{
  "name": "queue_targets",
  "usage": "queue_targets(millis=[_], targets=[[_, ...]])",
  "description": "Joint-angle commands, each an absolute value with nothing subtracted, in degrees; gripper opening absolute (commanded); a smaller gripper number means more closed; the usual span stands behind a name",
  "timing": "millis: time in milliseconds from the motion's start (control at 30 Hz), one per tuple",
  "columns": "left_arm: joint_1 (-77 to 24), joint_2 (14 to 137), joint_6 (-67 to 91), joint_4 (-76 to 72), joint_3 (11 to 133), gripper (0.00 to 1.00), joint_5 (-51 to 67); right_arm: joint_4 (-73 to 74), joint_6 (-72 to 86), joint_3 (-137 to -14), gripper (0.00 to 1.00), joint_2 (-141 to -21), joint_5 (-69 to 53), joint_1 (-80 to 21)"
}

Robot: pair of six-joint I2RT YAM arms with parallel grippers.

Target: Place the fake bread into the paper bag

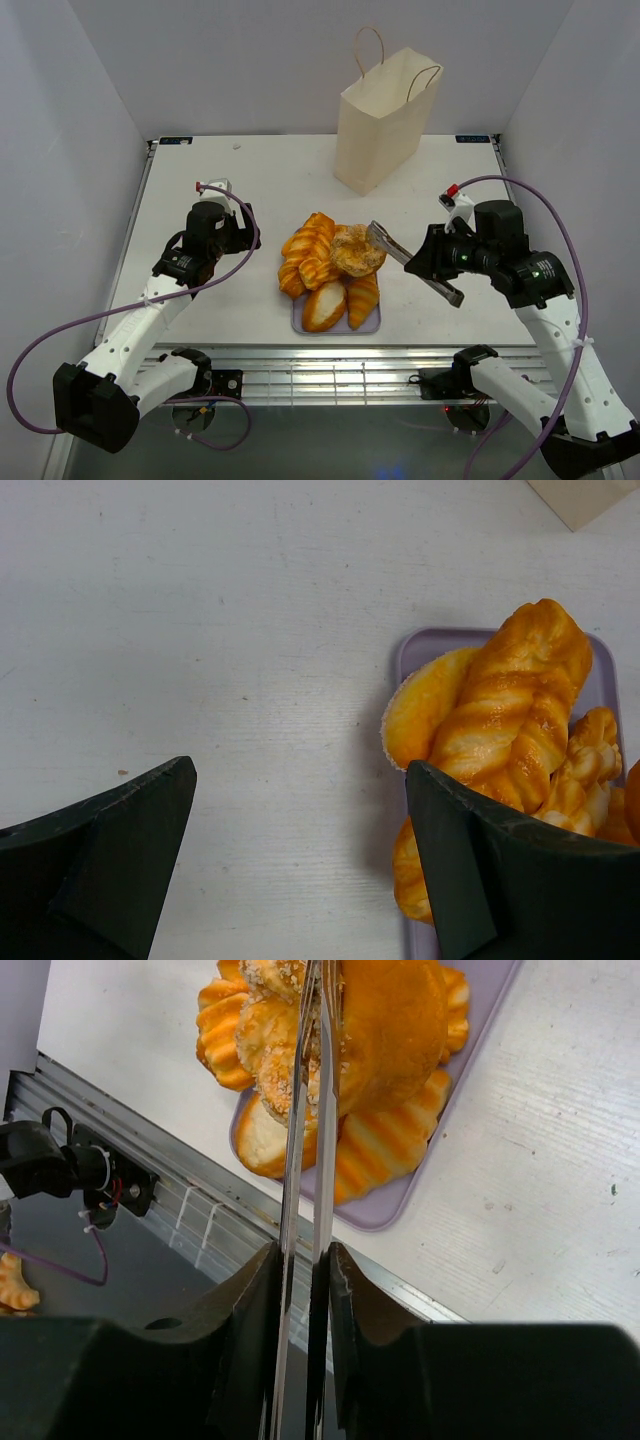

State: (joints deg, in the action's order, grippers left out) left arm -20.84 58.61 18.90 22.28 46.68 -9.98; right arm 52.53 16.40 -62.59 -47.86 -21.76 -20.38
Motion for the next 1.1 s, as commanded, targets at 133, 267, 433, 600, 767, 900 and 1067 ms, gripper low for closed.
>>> queue_targets(millis=[133,267,433,600,767,900,1067], targets=[[-21.09,57.22,18.46,22.06,48.25,0.96,-9.32,48.25,15.56,-69.87,0.26,-49.74,-23.11,-20.65],[-21.09,57.30,18.46,22.15,48.16,0.96,-9.23,47.37,15.56,-70.93,0.26,-51.06,-23.73,-20.65],[-21.09,57.39,18.37,22.06,48.16,0.96,-9.23,46.50,15.12,-72.77,0.26,-52.82,-23.47,-20.65],[-21.09,57.39,18.37,22.06,48.25,0.96,-9.14,44.65,14.68,-78.04,0.26,-56.42,-23.20,-20.65],[-21.18,57.48,18.37,22.15,48.25,0.96,-9.05,41.31,15.38,-83.92,0.24,-61.51,-23.20,-20.65],[-21.18,57.39,18.37,22.06,48.25,0.96,-9.05,38.24,15.91,-88.75,0.24,-65.47,-22.59,-20.65],[-21.18,57.13,18.46,22.06,48.25,0.96,-9.14,36.13,15.82,-95.26,0.24,-71.53,-21.01,-20.65]])
